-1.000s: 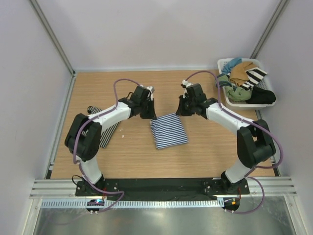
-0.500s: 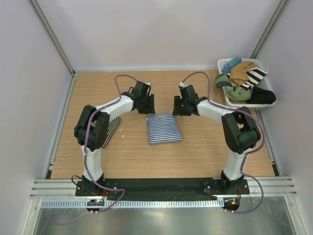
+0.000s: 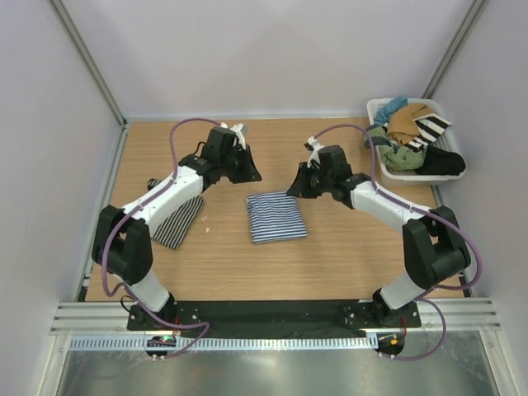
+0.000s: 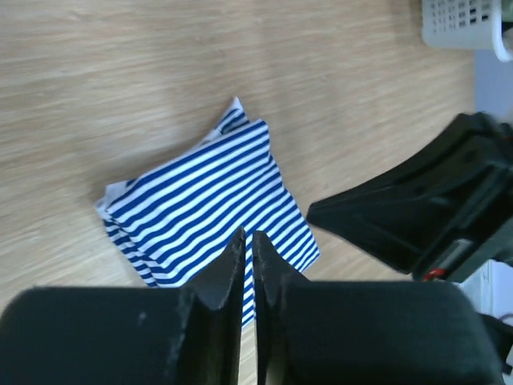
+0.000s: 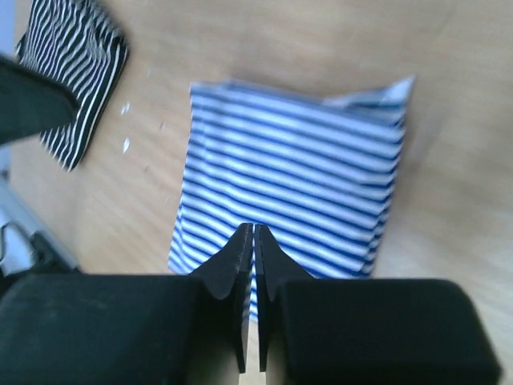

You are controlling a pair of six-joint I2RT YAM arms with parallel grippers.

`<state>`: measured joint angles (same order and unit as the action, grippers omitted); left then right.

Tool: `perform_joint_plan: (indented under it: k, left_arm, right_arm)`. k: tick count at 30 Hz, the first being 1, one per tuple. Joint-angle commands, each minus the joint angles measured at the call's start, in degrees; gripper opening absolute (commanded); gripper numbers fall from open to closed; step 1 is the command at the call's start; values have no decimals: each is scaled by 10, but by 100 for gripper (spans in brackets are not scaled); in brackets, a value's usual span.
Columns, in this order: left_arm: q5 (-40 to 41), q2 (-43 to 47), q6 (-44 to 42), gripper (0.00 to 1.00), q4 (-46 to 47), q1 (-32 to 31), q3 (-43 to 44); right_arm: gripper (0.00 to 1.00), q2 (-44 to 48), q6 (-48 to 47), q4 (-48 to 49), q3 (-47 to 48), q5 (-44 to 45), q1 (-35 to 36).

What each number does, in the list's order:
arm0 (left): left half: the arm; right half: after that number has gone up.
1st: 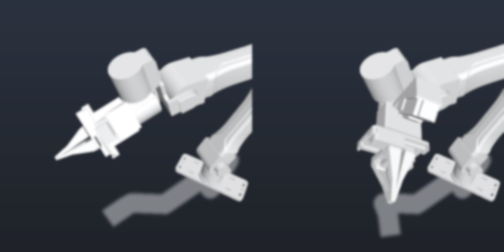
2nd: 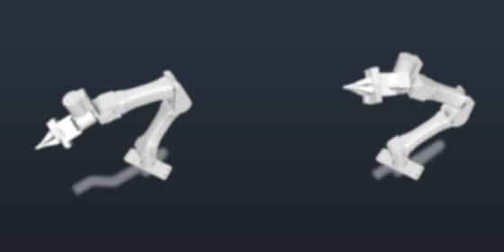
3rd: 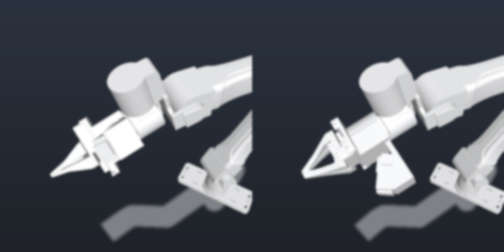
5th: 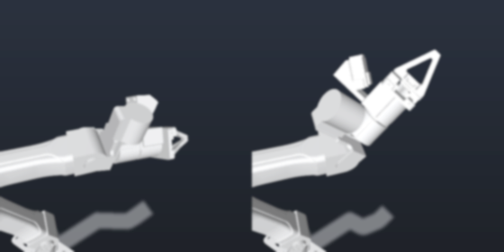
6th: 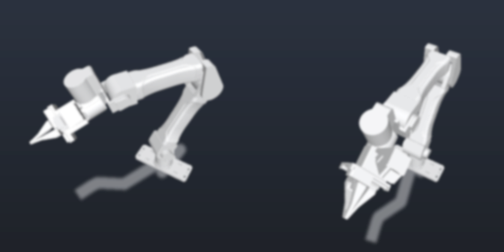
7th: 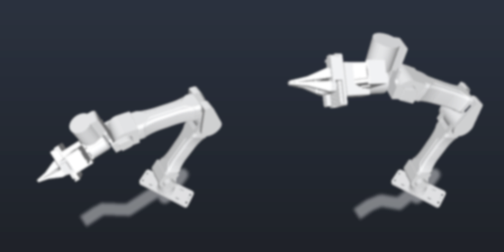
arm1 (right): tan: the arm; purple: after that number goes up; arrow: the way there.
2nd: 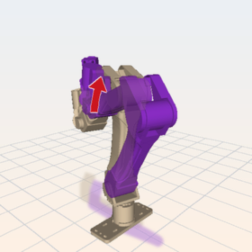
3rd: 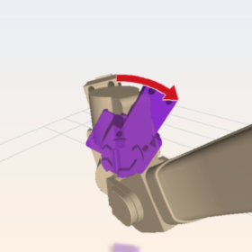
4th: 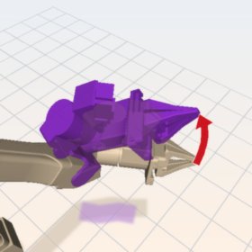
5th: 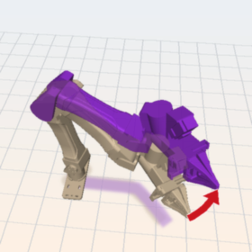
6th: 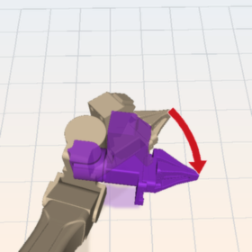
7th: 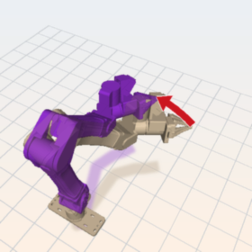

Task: Fold and stack the tank tops
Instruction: Fold the tank top, then neatly place the folded tank top to the corner

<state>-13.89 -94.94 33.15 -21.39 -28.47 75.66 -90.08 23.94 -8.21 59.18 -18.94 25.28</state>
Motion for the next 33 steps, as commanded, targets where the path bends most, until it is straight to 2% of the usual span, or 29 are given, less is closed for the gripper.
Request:
perform_joint_plan:
  k: [1, 6, 10, 15, 18, 23, 27, 33]
  left_arm:
    - [-89, -24, 53, 6, 55, 1, -48]
    - [-106, -75, 71, 1, 106, 2, -77]
    - [-88, -124, 79, 0, 113, 11, -87]
    - [-64, -133, 82, 0, 140, 34, -128]
    - [-57, -112, 68, 0, 137, 35, -132]
    - [-45, -59, 47, 0, 117, 21, -129]
    - [-21, -9, 39, 4, 92, -8, -120]
    - [-10, 61, 83, 4, 107, -50, -154]
  right_arm:
    - [9, 21, 56, 96, -73, -150, 0]
    - [6, 15, 97, 192, -166, -232, -1]
    - [3, -18, 102, 230, -207, -245, -7]
    - [1, -67, 109, 236, -257, -228, -72]
    - [1, -96, 111, 246, -273, -252, -106]
    - [6, -29, 97, 204, -267, -239, -107]
    - [9, 24, 77, 145, -218, -226, -105]
    - [9, -1, 90, 115, -124, -227, -103]
